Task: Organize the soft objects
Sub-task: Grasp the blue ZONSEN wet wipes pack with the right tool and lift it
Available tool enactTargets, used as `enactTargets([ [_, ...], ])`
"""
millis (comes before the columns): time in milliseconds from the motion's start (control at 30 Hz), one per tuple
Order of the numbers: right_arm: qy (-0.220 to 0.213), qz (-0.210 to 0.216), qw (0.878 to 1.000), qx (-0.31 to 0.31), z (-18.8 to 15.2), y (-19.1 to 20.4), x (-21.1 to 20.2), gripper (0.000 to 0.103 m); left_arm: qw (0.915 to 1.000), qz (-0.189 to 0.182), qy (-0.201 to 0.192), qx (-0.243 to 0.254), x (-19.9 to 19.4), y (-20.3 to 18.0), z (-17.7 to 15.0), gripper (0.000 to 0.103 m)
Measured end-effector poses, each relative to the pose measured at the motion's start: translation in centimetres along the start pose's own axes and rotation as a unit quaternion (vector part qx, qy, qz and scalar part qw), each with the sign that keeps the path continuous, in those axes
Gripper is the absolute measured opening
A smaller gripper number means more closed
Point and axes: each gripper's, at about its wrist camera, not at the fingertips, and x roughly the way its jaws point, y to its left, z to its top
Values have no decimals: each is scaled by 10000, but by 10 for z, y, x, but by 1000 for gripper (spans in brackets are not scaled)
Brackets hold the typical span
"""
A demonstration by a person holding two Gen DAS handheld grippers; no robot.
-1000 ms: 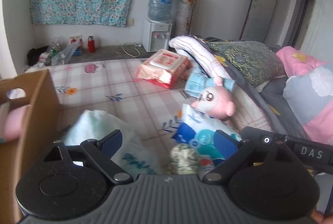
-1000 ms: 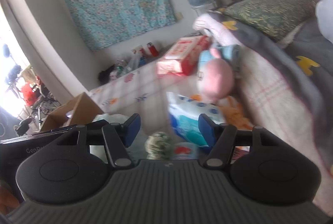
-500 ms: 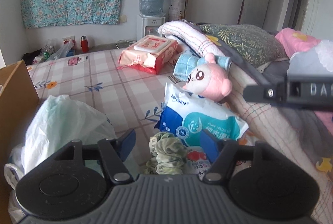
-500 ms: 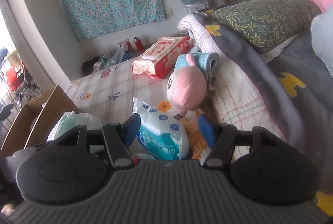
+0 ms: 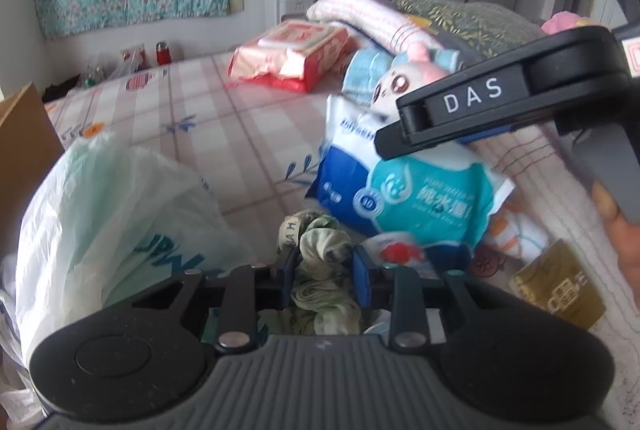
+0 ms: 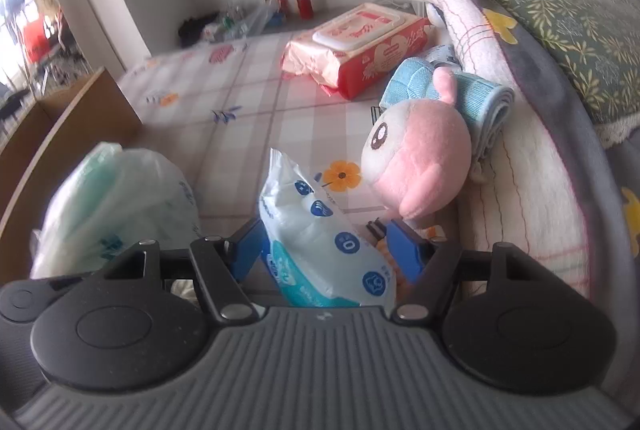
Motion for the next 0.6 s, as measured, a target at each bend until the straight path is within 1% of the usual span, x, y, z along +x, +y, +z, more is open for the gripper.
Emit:
enactTargets([
  [67, 160, -124, 9995, -241, 2, 5, 9, 67, 9999, -7, 119, -89, 4, 5, -4, 29],
  [100, 227, -136, 9990, -348, 2, 8, 13, 66, 9999, -21, 92, -120, 3, 7, -5, 29],
  [167, 363, -168, 9978, -534, 0, 14, 18, 56, 9998, -82, 73, -141, 0, 9, -6, 29],
  [233, 342, -236, 9971, -643, 0, 18, 18, 50, 9998, -110, 32, -150, -3, 10, -6, 30],
  [267, 327, -244, 9974, -591, 0, 18, 17, 45, 9998, -120, 21, -159, -5, 10, -6, 30],
  [300, 300, -270, 9978, -530, 0, 18, 16, 43, 9997, -145, 5, -185, -8, 11, -5, 31],
  [333, 249, -276, 9981, -487, -1, 18, 13, 38, 9996, -189, -22, -213, -10, 13, -6, 32],
  [400, 111, -265, 9989, -369, -1, 17, 6, 32, 9992, -251, -81, -286, -17, 17, -7, 32],
  [433, 63, -230, 9993, -283, 0, 15, 1, 30, 9990, -287, -111, -317, -20, 19, -7, 32],
  [600, -347, -51, 9994, -11, 8, 12, -30, 30, 9968, -542, -237, -542, -38, 29, -4, 35],
])
